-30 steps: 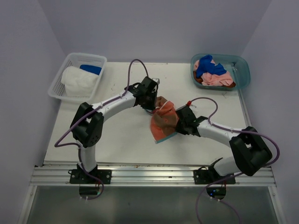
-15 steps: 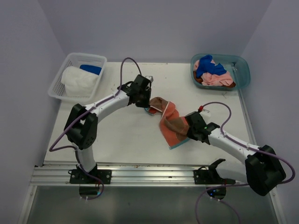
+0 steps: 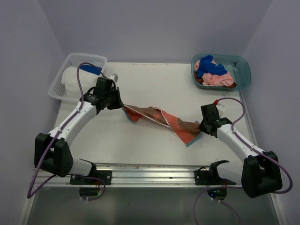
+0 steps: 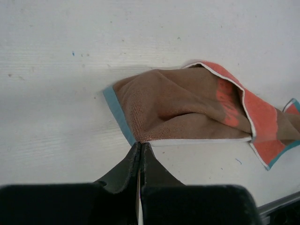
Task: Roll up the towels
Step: Flatten the towel
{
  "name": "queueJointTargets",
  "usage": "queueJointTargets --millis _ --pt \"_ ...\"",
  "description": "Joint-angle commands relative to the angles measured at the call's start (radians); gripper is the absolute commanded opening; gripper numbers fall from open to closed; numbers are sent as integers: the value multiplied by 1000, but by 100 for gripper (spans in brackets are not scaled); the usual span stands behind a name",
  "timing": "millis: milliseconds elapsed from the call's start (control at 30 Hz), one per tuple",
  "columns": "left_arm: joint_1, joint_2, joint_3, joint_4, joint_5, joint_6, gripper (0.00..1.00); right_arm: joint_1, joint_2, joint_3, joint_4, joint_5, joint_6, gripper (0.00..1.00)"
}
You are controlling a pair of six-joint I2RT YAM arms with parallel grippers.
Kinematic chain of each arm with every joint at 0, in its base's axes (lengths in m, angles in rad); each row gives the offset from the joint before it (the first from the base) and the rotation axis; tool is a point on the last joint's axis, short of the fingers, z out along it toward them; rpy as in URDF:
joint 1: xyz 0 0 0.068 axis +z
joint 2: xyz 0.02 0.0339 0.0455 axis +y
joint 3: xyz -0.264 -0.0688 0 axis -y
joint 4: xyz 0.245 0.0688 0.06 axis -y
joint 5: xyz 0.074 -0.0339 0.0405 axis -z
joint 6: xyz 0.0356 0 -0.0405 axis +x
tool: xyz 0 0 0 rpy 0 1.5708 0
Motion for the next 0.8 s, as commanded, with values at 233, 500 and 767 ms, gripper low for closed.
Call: queueJointTargets --millis 233,500,767 --pt "-5 29 -37 40 114 18 0 -59 81 196 4 -124 -113 31" --pt "-5 70 -102 83 131 10 0 106 -54 -20 -36 -164 -17 71" --pt "-5 107 -68 77 125 19 0 125 -24 -158 125 -289 81 69"
